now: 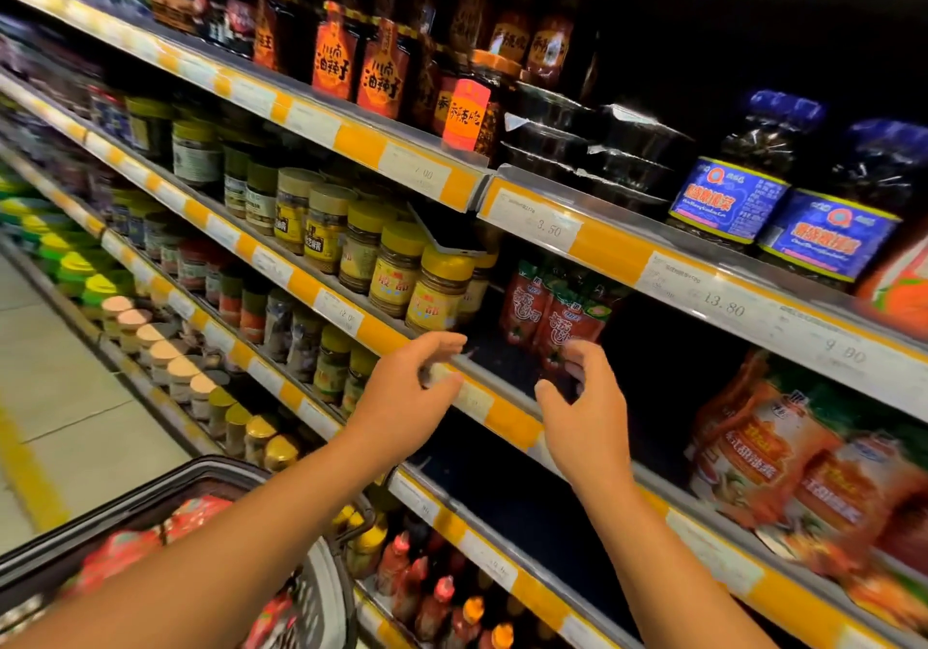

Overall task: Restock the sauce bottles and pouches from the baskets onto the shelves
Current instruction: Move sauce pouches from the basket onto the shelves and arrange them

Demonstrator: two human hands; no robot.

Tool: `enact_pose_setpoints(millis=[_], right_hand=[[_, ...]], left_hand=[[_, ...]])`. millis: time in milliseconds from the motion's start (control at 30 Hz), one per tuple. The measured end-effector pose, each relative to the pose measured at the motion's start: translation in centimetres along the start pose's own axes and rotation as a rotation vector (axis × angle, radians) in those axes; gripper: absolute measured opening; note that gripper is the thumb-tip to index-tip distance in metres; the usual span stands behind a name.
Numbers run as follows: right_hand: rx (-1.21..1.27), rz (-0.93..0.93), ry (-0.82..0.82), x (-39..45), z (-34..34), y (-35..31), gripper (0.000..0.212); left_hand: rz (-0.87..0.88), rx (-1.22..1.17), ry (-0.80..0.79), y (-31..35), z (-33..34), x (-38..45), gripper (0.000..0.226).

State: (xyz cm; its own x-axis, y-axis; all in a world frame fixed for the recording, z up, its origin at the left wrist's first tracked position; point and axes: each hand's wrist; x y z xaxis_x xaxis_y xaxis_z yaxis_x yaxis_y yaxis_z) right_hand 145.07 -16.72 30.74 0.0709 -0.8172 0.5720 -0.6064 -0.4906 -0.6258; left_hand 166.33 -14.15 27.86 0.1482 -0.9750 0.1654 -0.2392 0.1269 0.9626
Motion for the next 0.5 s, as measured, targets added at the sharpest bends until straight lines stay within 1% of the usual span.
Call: enact_pose_setpoints(millis=[100, 200, 333, 500], right_hand=[[0.001, -0.096, -0.151, -3.5, 1.9, -2.5, 0.062], [-0.078, -0.186, -0.345, -6.8, 4.5, -4.2, 0.07], [-0.088, -0.278, -0.505, -10.3, 8.5, -6.1, 0.069], [-0.058, -0.285, -0.639, -14.1, 14.1, -8.0, 0.066]], left_hand=[[-0.035, 0.128, 0.016, -3.5, -4.0, -4.0, 0.044], [-0.114, 0.228, 0.056, -6.4, -8.0, -7.9, 0.047], [-0.176, 0.353, 0.135, -9.9, -13.1, -12.7, 0.047], [-0.29, 0.429, 0.21, -14.5, -18.6, -18.7, 0.042]])
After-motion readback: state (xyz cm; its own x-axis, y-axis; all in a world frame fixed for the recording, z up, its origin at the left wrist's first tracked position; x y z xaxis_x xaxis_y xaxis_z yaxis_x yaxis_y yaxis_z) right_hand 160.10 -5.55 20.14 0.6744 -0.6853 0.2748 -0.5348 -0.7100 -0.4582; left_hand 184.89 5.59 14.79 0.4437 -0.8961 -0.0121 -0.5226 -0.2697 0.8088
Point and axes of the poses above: each hand's wrist, its own x-axis towards the middle knuckle, its own z-axis out of the palm, y = z × x, and after that the axes turned 13 degrees about -z, right-handed
